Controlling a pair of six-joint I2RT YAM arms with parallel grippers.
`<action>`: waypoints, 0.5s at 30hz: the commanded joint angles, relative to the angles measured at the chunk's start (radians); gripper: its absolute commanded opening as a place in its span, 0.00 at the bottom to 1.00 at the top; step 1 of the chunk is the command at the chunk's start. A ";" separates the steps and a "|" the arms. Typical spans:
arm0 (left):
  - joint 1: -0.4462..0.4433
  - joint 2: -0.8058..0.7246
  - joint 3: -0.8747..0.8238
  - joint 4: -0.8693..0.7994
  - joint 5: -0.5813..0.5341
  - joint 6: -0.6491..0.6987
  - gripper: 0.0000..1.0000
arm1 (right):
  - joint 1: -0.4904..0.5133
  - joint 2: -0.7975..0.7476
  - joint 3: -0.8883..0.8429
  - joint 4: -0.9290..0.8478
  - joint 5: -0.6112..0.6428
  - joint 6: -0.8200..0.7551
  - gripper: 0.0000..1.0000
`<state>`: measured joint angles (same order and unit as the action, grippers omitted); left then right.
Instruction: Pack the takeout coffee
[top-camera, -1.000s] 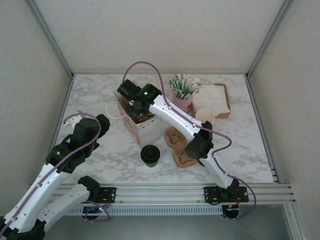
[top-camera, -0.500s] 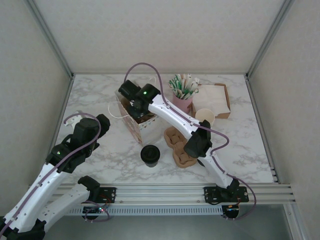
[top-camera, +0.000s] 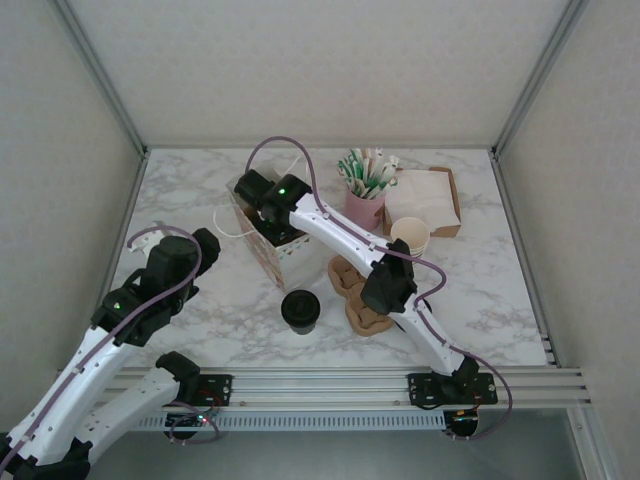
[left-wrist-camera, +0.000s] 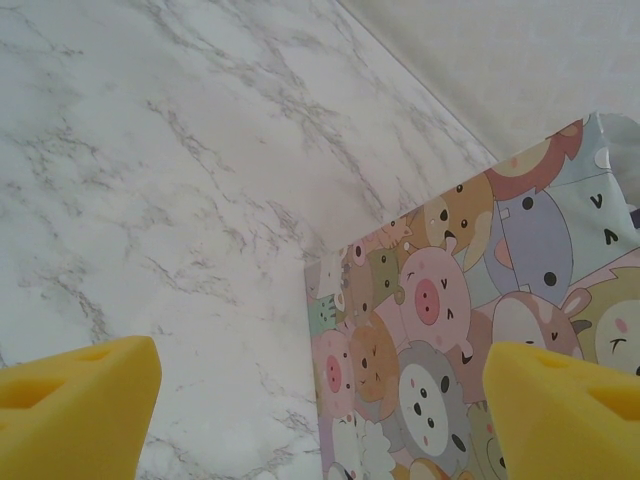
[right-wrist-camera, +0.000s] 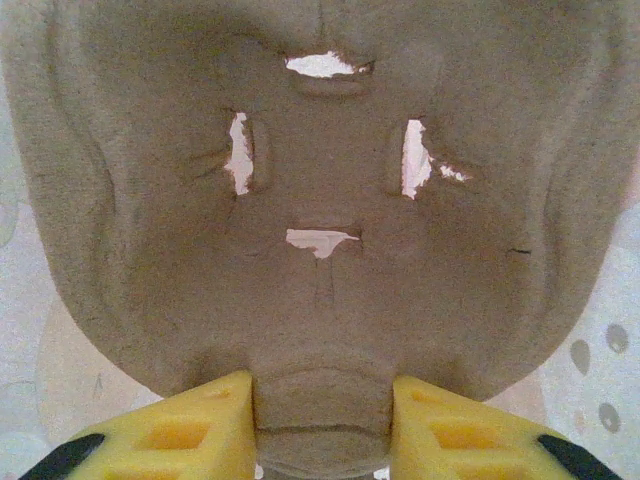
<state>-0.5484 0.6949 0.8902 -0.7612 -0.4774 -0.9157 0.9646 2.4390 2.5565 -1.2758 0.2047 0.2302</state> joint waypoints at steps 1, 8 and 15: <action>-0.004 -0.008 0.004 -0.031 -0.014 -0.003 0.84 | -0.006 0.038 -0.010 -0.003 -0.016 -0.007 0.35; -0.004 -0.012 0.003 -0.033 -0.012 -0.006 0.84 | -0.011 0.043 -0.065 0.026 -0.013 0.017 0.37; -0.004 -0.014 0.001 -0.035 -0.014 -0.009 0.84 | -0.012 0.067 -0.111 0.053 -0.005 0.033 0.38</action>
<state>-0.5484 0.6933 0.8902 -0.7612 -0.4774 -0.9161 0.9577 2.4813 2.4619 -1.2339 0.2050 0.2455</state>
